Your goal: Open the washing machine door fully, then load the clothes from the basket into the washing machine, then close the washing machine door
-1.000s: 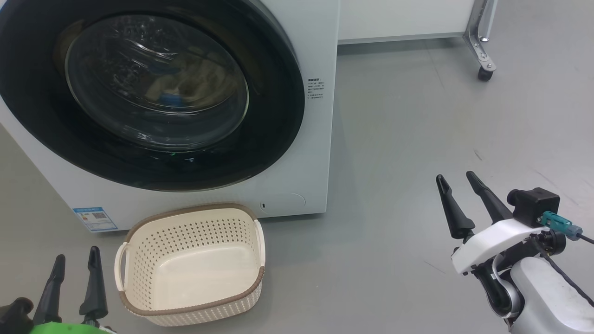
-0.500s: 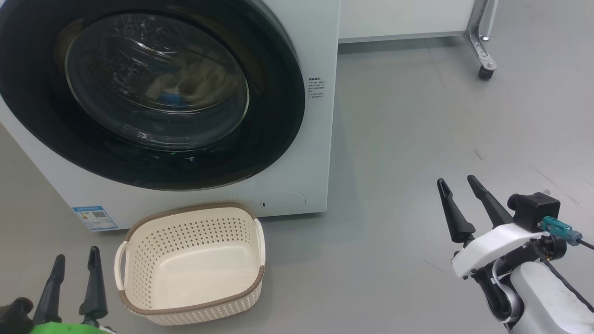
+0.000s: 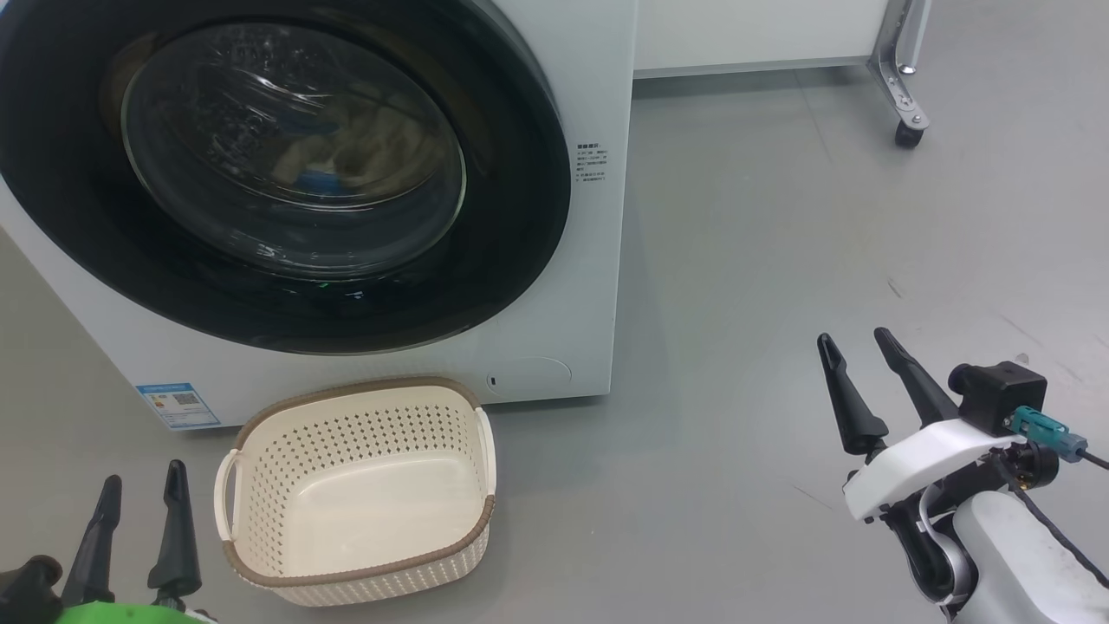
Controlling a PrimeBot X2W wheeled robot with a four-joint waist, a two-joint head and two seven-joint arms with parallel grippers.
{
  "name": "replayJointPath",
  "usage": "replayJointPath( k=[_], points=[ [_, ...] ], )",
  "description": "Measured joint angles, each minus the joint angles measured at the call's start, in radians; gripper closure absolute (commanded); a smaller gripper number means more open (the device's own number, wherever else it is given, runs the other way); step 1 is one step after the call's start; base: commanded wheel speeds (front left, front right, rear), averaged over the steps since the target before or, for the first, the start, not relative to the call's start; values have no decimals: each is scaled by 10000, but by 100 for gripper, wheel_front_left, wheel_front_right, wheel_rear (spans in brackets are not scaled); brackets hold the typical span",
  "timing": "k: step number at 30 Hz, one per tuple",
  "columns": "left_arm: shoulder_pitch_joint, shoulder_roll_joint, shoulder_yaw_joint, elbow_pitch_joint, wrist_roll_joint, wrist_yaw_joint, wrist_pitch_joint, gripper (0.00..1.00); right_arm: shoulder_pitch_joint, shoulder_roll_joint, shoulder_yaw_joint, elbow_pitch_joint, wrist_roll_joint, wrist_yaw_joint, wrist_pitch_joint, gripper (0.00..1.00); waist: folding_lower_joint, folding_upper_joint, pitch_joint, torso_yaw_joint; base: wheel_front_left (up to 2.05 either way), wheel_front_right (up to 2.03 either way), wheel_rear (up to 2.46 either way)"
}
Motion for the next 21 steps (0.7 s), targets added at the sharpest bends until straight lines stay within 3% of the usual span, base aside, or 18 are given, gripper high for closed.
replayJointPath(
  k=[3, 4, 10, 21],
  points=[
    [-1, 2, -17, 0, -4, 0, 0, 0, 109, 12, -13, 2, -50, 0, 0, 0, 0, 0, 3, 5, 0, 0, 0],
    [9, -27, -31, 48, -6, 2, 8, 100, 132, 36, -2, 48, -48, -2, 2, 100, 0, 0, 3, 5, 0, 0, 0],
    [228, -548, -171, 500, -75, 2, 54, 100, 798, 424, 136, 454, -6, -2, 33, 100, 0, 0, 3, 7, 0, 0, 0],
    [225, -608, -36, 527, -1129, 2, 360, 100, 803, 589, -405, 382, 999, -2, 351, 100, 0, 0, 4, 43, 0, 0, 0]
  ],
)
